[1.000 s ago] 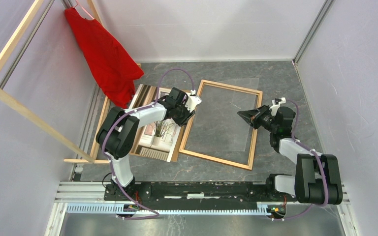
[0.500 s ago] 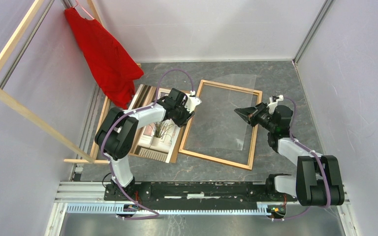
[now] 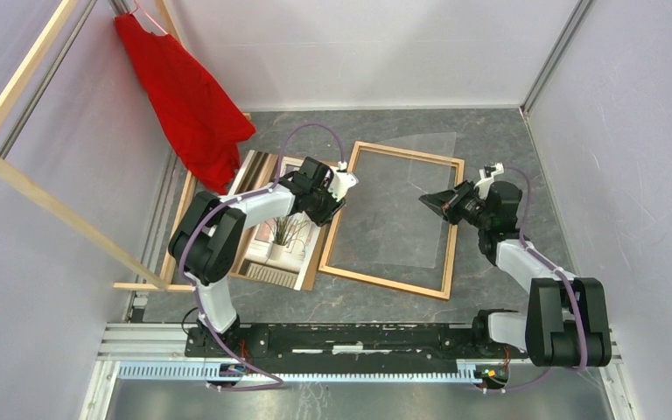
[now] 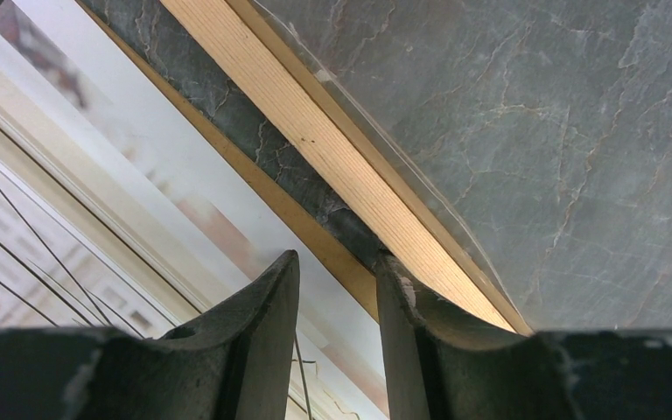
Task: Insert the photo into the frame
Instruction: Place the photo frame item in the photo frame.
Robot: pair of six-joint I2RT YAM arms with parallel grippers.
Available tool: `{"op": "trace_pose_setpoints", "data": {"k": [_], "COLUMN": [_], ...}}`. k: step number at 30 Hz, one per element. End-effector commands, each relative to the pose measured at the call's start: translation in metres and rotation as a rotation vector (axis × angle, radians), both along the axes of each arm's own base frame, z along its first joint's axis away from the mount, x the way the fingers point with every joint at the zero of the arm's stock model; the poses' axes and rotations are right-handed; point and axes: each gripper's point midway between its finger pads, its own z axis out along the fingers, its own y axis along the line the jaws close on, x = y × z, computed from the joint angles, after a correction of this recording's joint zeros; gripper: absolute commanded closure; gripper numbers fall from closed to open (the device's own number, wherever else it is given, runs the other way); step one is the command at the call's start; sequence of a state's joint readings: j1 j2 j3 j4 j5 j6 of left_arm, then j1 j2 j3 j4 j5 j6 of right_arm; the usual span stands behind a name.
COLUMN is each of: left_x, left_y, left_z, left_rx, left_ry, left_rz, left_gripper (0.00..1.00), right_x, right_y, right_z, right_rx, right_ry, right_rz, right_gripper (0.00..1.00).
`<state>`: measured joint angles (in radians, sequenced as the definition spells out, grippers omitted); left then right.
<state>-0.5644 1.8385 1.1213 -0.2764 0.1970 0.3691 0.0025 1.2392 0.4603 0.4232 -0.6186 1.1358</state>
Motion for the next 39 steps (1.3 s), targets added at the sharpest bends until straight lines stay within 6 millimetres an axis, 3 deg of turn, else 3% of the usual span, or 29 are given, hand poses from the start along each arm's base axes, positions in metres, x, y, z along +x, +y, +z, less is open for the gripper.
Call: {"op": "trace_pose_setpoints", "data": {"k": [1,6,17,24,34,37,39], "left_x": [-0.028,-0.027,-0.026,-0.025,-0.026,-0.026,-0.026], "left_y": [-0.013,-0.014,-0.014,-0.014,-0.013,-0.014,-0.013], "left_z": [-0.003,-0.002,-0.003,-0.003,-0.005,-0.004,-0.004], "left_rx": [-0.039,-0.040,-0.037,-0.038,-0.033,-0.034,-0.033], "left_ry": [0.081,0.077,0.076,0.078,0.078,0.077,0.076], "left_rz": [-0.075,-0.074,-0.074,-0.074,-0.078,-0.079,-0.079], "left_gripper": [0.55,0.55,0.55,0.55,0.55,0.55,0.55], "right_x": [0.004,0.008,0.017,0.011,0.012,0.013,0.014], "right_y": [-0.017,-0.027,-0.027,-0.025,-0.019,-0.018,-0.020], "right_z": [-0.013,-0.024,-0.018,-0.026,-0.010,-0.012,-0.017], "right_rx": [-0.089,-0.155,-0.196,-0.163,-0.108,-0.113,-0.144], "right_ry": [0.000,0.009,-0.048,-0.035,-0.109,-0.104,-0.085], "right_rz": [-0.041,-0.034,-0.007,-0.013,-0.006,-0.001,-0.001], "right_gripper": [1.00,1.00,0.99,0.99,0.97,0.93,0.81]}}
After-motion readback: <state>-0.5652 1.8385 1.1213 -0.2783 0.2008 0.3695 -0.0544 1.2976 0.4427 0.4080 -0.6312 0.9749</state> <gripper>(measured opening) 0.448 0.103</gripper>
